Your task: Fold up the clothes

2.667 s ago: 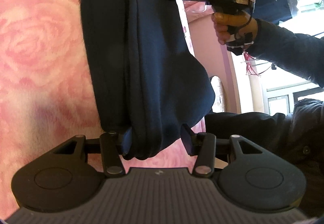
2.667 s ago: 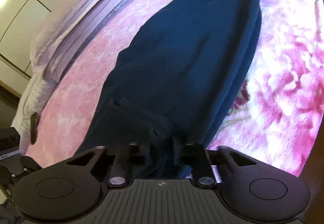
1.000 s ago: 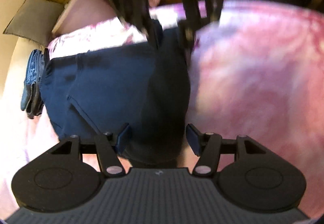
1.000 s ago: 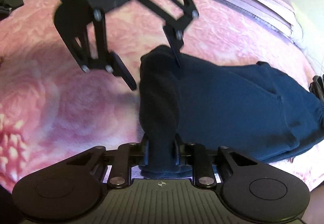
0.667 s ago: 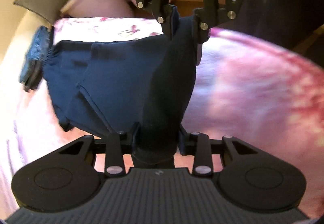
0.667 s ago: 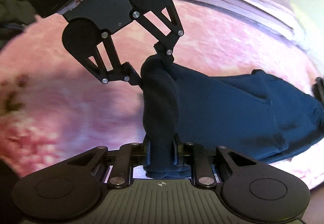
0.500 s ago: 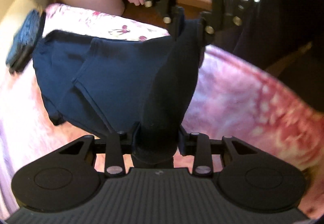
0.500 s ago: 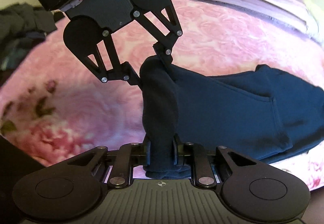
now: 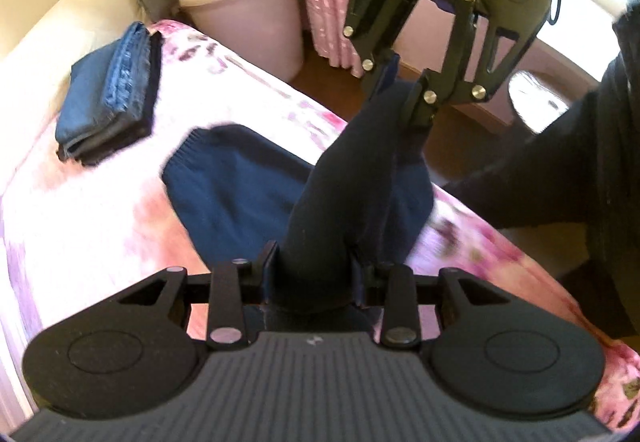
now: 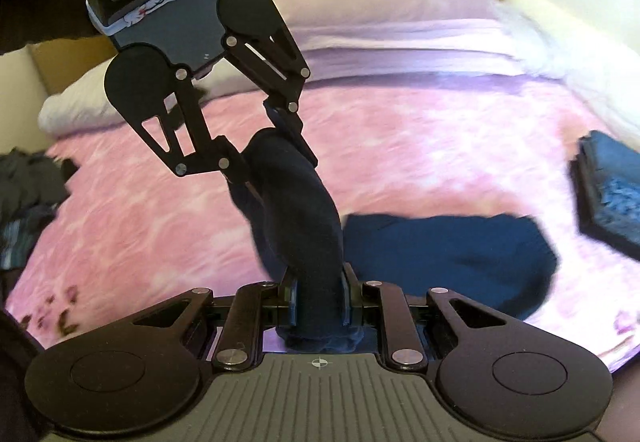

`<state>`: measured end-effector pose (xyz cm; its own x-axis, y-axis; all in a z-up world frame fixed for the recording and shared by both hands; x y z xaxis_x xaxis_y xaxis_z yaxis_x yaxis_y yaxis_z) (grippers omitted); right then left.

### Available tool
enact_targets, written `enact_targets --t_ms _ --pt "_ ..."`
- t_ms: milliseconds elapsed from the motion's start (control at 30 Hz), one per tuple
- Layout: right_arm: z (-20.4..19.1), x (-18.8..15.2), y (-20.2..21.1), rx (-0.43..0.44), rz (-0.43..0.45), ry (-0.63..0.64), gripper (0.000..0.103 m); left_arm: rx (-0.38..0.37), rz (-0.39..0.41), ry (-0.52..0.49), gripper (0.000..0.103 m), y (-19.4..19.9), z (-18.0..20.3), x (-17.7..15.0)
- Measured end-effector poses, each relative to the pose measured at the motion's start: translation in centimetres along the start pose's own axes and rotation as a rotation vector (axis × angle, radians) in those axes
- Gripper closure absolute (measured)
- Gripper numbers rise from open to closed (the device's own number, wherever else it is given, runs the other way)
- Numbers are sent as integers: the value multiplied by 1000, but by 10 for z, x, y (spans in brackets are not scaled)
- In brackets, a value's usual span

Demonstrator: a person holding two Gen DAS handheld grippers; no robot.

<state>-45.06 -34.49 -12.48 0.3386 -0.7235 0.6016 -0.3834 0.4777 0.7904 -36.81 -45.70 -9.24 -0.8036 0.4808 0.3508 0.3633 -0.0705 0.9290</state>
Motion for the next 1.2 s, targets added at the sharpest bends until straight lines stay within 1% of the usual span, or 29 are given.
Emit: enact_targets --t_ms 67,233,400,533,600,700,733,767,833,867,900,1033,1100,1133,1200 --pt "39 3 -2 9 7 -33 84 -29 -14 6 72 -24 -33 15" --pt "160 0 -32 75 -3 -180 84 -135 -62 51 72 -97 -107 38" --pt "263 -6 -66 151 -37 -320 84 -241 -109 95 72 -170 -182 61" --pt "320 -13 -101 214 -82 -404 84 -327 -148 132 71 -227 -241 79" --pt "342 -22 -123 247 -104 -457 84 -355 -160 178 68 -249 -252 72" --pt "360 -35 -140 268 -104 -514 83 -379 -152 249 63 -272 -266 61" --pt "364 -39 -141 263 -97 -533 73 -384 -145 275 62 -272 -268 59" --pt "367 -42 -139 244 -91 -555 59 -388 -138 301 60 -272 -271 56" --pt "371 -48 -128 220 -71 -612 51 -395 -123 353 57 -270 -277 50" --pt "372 -51 -122 212 -58 -643 50 -386 -115 379 55 -263 -278 46" --pt "373 -53 -115 205 -44 -671 49 -377 -107 405 55 -255 -279 42" --pt "361 -54 -89 172 12 -730 48 -320 -67 512 57 -218 -284 26" --pt "355 -52 -83 153 46 -760 48 -295 -42 576 64 -203 -283 18" --pt "353 -51 -83 146 60 -779 48 -294 -26 607 65 -198 -281 15" --pt "353 -50 -92 142 58 -809 48 -301 5 654 74 -196 -273 13"
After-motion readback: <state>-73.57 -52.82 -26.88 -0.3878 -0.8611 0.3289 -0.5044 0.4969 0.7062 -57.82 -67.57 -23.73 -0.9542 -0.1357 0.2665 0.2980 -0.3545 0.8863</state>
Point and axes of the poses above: each gripper's, at about its wrist camera, not at the fingertips, and y roughly against the way its jaws point, z to its right, x to its top, the point moved 5 cm from there along -y, roughly the way its jaws point, and after that the axes turned 4 degrees about -z, right-handed, at the moved point
